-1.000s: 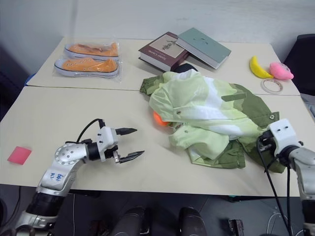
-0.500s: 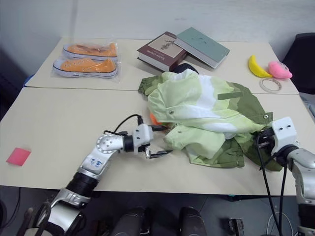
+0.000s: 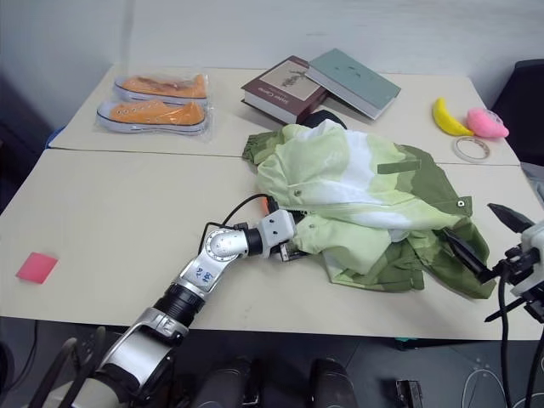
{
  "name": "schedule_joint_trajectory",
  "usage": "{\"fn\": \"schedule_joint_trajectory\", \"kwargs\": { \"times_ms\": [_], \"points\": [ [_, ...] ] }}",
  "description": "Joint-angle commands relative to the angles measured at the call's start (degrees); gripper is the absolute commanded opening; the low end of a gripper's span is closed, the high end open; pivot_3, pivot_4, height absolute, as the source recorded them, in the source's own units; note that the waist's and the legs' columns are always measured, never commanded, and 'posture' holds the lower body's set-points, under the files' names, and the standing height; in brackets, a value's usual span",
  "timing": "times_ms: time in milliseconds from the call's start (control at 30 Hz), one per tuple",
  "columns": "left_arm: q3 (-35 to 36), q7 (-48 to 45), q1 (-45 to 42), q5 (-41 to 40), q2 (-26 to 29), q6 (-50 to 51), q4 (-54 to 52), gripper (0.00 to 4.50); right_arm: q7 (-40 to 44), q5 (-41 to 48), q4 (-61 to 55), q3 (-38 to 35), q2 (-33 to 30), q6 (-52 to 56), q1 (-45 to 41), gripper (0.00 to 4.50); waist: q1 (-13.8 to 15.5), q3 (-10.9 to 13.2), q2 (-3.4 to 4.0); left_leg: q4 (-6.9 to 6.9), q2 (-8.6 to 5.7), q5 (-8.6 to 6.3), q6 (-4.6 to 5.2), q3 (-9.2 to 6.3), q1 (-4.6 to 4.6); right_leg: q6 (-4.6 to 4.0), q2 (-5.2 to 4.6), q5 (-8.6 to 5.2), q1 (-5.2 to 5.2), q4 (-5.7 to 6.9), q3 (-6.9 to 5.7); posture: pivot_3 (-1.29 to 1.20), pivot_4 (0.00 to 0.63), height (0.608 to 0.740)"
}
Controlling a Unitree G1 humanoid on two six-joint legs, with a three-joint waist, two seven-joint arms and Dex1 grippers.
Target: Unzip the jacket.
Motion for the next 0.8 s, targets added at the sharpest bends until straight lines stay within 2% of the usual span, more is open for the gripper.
{"fn": "schedule_joint_trajectory", "kwargs": {
  "times_ms": [33, 267, 367, 533, 667, 800],
  "points": [
    [0.8, -1.7, 1.3, -0.7, 1.8, -0.9, -3.1, 2.91, 1.1, 1.1, -5.4, 2.5, 1.0, -0.9, 1.2, 4.50, 0.0, 0.0, 0.00, 0.00, 0.01, 0.00, -0.01, -0.01, 0.00, 0.00, -0.02, 0.00, -0.01, 0.00, -0.01, 0.00, 0.150, 0.740],
    [6.3, -8.0, 4.1, -5.6, 11.4, 5.7, -17.1, 0.77, 0.2, 1.0, -9.3, 8.6, 3.1, -1.2, 0.4, 4.50, -0.1, 0.0, 0.02, 0.03, 0.10, 0.01, -0.06, 0.00, 0.00, -0.01, -0.04, 0.00, -0.05, 0.07, 0.04, 0.00, 0.150, 0.740],
    [8.9, -11.0, 4.6, -8.6, 15.4, 10.5, -23.7, 0.02, 0.2, 0.8, -9.1, 10.5, 3.6, -1.6, -0.5, 4.50, 0.1, 0.0, 0.02, 0.10, 0.04, 0.01, -0.04, -0.11, -0.02, -0.01, -0.03, 0.00, 0.05, 0.05, 0.04, 0.00, 0.150, 0.740],
    [13.4, -16.0, 6.3, -14.4, 21.6, 15.3, -30.6, 0.02, 0.2, 0.8, -8.7, 13.1, 4.4, -1.7, -2.2, 4.50, 0.0, 0.0, 0.02, 0.11, 0.02, 0.00, -0.03, -0.21, -0.02, -0.01, -0.01, 0.00, 0.14, 0.01, 0.15, 0.00, 0.150, 0.740],
    [11.9, -21.8, 11.7, -15.6, 26.2, 15.7, -32.8, 0.02, -0.2, 0.6, -7.5, 13.9, 4.4, -1.7, -3.2, 4.50, -0.2, 0.0, 0.03, 0.08, 0.04, 0.00, -0.04, -0.19, 0.02, -0.01, 0.03, 0.00, 0.14, 0.02, 0.14, 0.00, 0.150, 0.740],
    [11.5, -20.4, 15.2, -16.5, 24.8, 17.7, -32.2, 0.86, 0.7, 2.5, -8.8, 12.2, 3.5, -2.1, -3.4, 4.50, 0.1, 0.0, 0.04, 0.08, 0.05, 0.00, -0.04, -0.17, 0.03, -0.01, 0.04, 0.00, 0.13, 0.03, 0.21, 0.00, 0.150, 0.740]
  ]
}}
